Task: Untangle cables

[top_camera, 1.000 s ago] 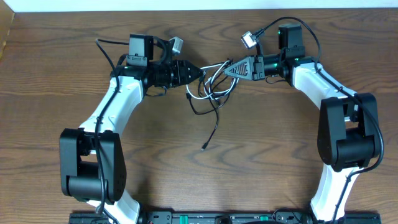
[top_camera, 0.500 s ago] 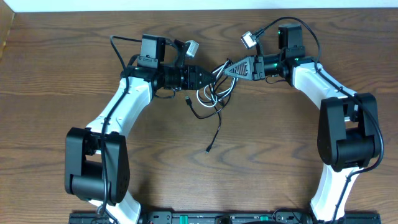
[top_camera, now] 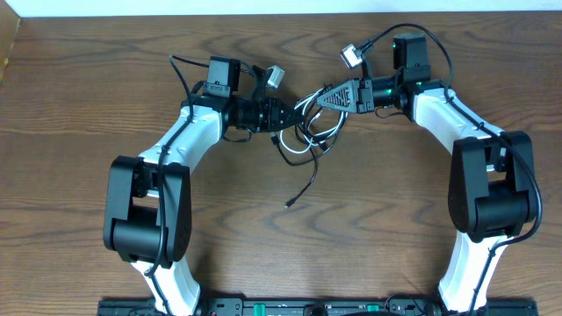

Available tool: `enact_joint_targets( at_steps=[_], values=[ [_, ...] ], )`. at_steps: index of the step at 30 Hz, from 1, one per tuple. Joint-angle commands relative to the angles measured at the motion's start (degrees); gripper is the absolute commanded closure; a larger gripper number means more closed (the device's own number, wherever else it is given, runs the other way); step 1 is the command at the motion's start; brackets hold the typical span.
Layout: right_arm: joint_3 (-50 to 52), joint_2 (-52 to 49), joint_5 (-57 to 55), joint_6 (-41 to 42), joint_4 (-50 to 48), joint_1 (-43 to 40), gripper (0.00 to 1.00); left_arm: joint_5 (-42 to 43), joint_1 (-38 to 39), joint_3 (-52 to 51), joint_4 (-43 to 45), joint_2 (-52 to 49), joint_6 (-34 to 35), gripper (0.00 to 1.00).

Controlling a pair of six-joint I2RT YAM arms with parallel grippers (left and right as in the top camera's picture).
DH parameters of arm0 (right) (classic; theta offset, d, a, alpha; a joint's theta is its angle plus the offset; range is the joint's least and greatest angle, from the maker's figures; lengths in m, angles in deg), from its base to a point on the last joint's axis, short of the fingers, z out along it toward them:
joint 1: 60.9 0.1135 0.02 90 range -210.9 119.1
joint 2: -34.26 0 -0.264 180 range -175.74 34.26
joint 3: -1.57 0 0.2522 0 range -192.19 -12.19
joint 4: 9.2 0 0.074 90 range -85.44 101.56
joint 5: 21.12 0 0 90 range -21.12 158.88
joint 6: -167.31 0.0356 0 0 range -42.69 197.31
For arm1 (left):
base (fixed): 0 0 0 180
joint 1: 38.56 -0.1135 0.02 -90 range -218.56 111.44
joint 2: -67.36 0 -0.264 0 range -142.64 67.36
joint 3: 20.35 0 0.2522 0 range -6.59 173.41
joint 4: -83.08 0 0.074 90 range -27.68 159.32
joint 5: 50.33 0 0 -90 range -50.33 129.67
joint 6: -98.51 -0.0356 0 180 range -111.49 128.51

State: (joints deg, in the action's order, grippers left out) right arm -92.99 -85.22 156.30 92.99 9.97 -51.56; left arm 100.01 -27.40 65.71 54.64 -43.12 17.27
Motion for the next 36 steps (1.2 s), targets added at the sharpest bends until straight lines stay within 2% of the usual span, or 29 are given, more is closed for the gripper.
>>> enact_joint_targets(
  at_steps=[1,10,12,15,20,25,28,31,36],
  values=[
    [0.02,0.22,2.1,-0.46,-0.04,-0.13,0.99,-0.2,-0.15,0.24,0.11,-0.28,-0.57,0.92],
    [0.02,0.22,2.08,0.17,-0.09,-0.13,0.99,-20.28,0.42,0.13,-2.8,-1.14,0.0,0.92],
    [0.02,0.22,2.05,0.68,-0.59,-0.13,0.99,-22.58,0.46,0.13,-3.06,-1.57,1.46,0.93],
    [0.02,0.22,2.05,6.1,-5.6,-0.15,0.99,-22.93,0.46,0.07,-3.85,-2.58,1.62,0.93],
    [0.02,0.22,2.01,25.4,-27.45,-0.13,0.99,-22.88,0.46,0.07,-6.14,-5.27,1.6,0.93],
    [0.0,0.22,-2.05,50.6,-59.43,-0.31,0.99,-22.86,0.46,0.02,-6.88,-6.03,1.6,0.93],
    [0.0,0.22,-7.72,61.37,-73.72,-0.87,0.99,-22.93,0.46,0.02,-6.91,-6.03,1.42,0.93],
    [0.0,0.22,-13.18,67.04,-80.24,-1.9,0.99,-22.91,0.46,0.02,-6.93,-6.03,1.36,0.93],
    [0.02,0.22,-12.0,65.64,-76.32,-3.82,0.99,-22.91,0.44,0.04,-7.17,-6.01,1.33,0.93]
  ],
)
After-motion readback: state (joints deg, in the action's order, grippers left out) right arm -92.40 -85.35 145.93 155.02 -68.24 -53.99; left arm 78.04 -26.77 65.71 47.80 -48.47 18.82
